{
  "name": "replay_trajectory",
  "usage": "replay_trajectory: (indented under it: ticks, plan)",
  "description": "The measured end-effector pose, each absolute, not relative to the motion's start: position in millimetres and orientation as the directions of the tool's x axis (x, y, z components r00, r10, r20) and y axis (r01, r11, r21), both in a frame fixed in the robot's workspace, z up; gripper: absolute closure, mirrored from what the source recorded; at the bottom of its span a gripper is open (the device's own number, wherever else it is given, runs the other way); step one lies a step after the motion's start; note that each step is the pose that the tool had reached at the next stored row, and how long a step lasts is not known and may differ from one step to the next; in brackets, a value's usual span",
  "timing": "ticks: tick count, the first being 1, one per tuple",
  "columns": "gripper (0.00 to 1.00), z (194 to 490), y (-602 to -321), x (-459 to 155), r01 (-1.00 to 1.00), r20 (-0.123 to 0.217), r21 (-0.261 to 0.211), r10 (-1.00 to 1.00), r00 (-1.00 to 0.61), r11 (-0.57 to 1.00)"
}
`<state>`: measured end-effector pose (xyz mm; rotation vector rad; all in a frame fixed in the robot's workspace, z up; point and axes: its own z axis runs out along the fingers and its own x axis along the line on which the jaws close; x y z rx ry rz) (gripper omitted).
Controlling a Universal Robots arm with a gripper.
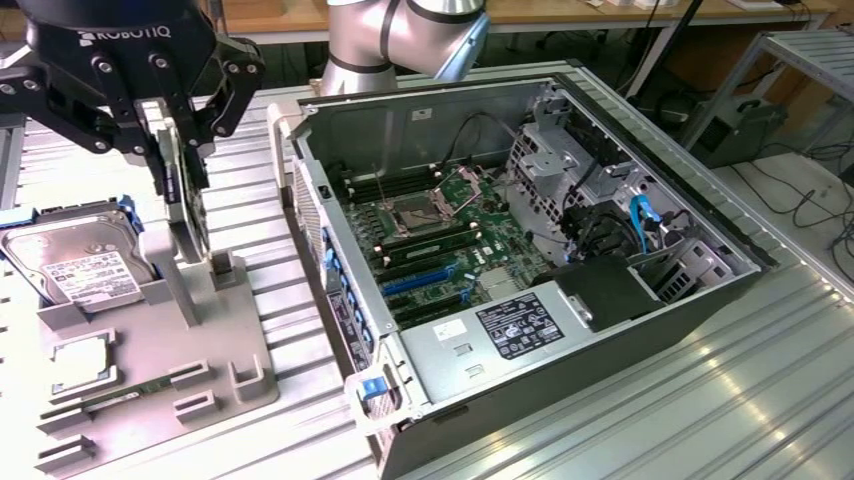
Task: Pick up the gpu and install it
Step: 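Pick up the gpu and move the gpu toward the slot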
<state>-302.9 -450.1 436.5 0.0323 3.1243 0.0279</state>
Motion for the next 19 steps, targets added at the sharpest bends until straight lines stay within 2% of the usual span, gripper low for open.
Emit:
replay_trajectory:
  ticks: [19]
  plan:
    - [0.73, 456.6, -450.1, -302.9, 0.021, -0.017, 0.018, 0.021, -1.000, 1.000]
